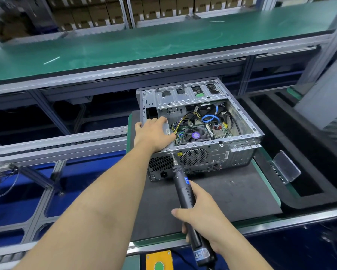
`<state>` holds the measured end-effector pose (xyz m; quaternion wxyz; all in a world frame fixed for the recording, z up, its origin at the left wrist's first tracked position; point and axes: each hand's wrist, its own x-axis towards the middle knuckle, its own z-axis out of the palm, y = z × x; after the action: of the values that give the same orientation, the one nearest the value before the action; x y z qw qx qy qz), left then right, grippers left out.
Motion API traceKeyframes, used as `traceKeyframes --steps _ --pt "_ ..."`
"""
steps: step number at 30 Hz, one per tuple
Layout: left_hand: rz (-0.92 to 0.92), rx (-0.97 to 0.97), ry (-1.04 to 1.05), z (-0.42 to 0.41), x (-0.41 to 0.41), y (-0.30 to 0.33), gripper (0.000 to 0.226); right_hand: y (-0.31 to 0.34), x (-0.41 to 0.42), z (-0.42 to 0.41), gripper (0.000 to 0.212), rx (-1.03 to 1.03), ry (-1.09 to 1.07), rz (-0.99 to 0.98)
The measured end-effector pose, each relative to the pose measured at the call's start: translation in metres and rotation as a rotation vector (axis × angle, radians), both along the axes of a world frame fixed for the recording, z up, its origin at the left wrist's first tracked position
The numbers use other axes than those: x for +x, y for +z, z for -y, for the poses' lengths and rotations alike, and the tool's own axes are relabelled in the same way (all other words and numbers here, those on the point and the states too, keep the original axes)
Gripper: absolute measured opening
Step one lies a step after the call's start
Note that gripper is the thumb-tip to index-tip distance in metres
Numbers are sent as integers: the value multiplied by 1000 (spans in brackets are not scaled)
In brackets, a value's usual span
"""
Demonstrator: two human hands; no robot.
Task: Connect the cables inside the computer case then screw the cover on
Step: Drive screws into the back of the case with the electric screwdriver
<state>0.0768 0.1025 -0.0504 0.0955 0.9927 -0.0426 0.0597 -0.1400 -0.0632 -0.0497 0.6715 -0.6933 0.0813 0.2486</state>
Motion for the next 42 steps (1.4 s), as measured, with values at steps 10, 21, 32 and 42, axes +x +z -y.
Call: traceKeyframes --steps 10,21,32,42 --pt "2 -9 4 0 -1 0 65 -7 5 6 57 -20 74 15" --pt "843 -207 -107 38 -85 -17 7 -53 2 100 26 -484 167 12" --pt "-201 -329 126 100 -157 -121 29 -76 13 142 18 -491 178 77" --pt "-81 -490 230 104 -148 -102 13 -86 22 144 25 -525 227 174"
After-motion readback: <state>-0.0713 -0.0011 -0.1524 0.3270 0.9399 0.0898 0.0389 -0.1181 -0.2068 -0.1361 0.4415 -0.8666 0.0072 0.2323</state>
